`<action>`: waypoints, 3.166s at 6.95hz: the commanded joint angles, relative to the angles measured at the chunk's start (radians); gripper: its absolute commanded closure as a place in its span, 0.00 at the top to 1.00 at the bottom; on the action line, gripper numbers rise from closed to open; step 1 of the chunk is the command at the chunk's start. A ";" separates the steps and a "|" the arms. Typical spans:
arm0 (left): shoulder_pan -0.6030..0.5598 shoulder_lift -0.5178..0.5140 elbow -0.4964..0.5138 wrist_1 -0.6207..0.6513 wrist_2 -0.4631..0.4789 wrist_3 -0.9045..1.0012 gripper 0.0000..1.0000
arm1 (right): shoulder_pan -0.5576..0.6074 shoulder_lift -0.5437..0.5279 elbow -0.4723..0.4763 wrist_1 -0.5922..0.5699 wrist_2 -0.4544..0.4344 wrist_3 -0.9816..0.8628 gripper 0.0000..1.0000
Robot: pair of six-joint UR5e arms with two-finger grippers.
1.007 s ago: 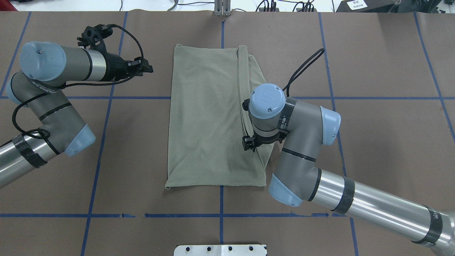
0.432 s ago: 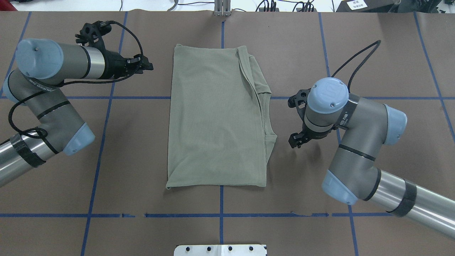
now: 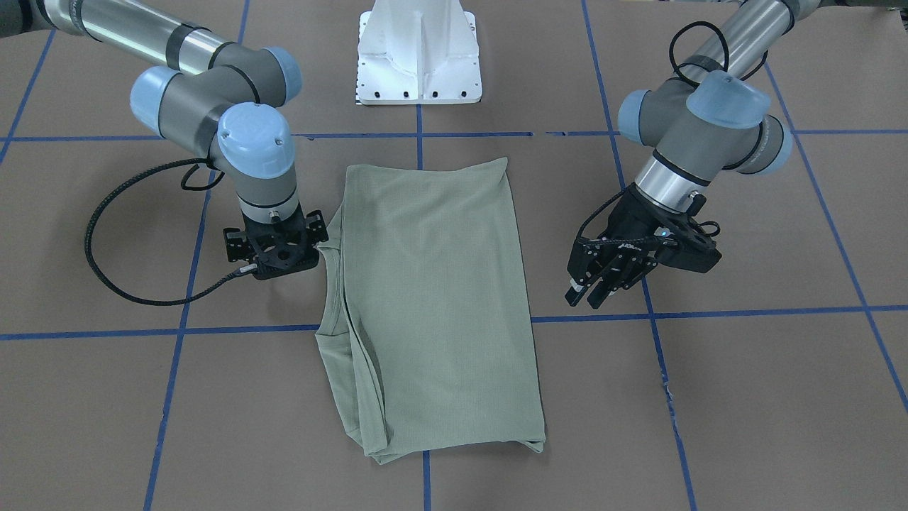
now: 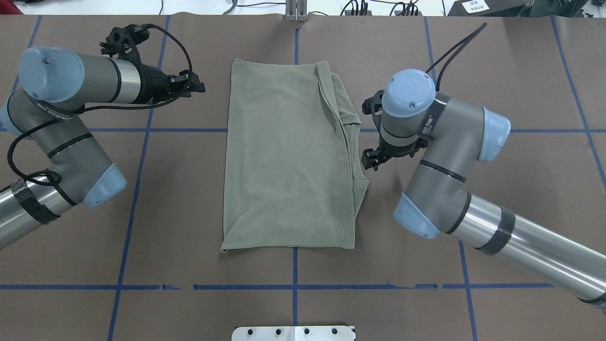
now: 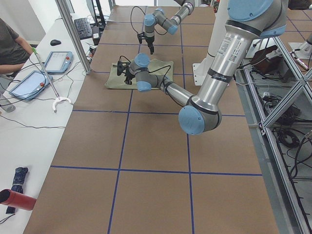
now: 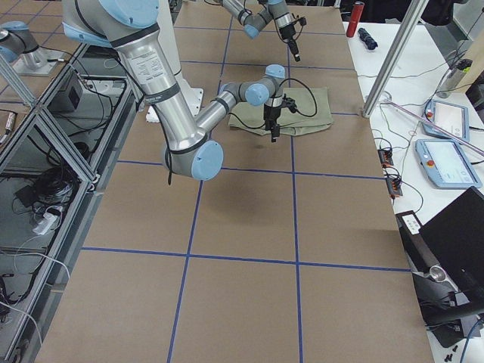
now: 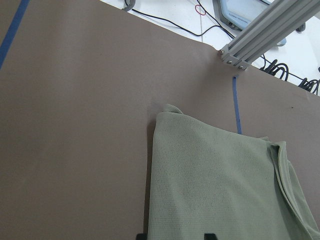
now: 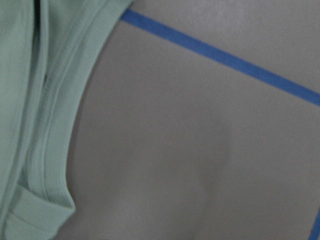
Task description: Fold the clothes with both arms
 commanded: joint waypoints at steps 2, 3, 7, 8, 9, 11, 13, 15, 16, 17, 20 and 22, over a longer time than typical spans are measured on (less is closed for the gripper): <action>0.004 0.001 0.010 0.002 -0.001 0.001 0.48 | 0.026 0.221 -0.353 0.162 -0.007 0.065 1.00; 0.005 0.001 0.020 0.002 -0.001 0.001 0.48 | 0.026 0.307 -0.457 0.177 -0.012 0.071 1.00; 0.005 0.018 0.032 -0.010 -0.003 0.003 0.48 | 0.055 0.302 -0.518 0.178 -0.064 0.021 1.00; 0.005 0.017 0.030 -0.010 -0.003 0.003 0.48 | 0.107 0.268 -0.516 0.178 -0.064 -0.078 1.00; 0.007 0.017 0.030 -0.009 -0.003 0.003 0.48 | 0.150 0.234 -0.510 0.180 -0.064 -0.155 1.00; 0.005 0.011 0.024 -0.004 -0.004 0.003 0.48 | 0.114 0.229 -0.406 0.177 -0.056 0.070 1.00; 0.005 0.011 0.023 -0.002 -0.004 0.003 0.48 | 0.043 0.092 -0.133 0.183 -0.067 0.415 1.00; 0.002 0.017 0.023 -0.004 -0.021 0.003 0.48 | -0.068 -0.016 0.100 0.181 -0.148 0.780 1.00; 0.001 0.017 0.023 -0.004 -0.024 0.003 0.48 | -0.159 -0.042 0.164 0.180 -0.232 0.965 1.00; -0.001 0.017 0.023 -0.006 -0.024 0.003 0.48 | -0.222 -0.068 0.204 0.174 -0.269 1.131 1.00; -0.001 0.018 0.018 -0.006 -0.023 0.001 0.48 | -0.325 -0.113 0.220 0.172 -0.319 1.288 1.00; -0.001 0.020 0.015 -0.006 -0.021 0.001 0.48 | -0.336 -0.111 0.223 0.172 -0.316 1.318 1.00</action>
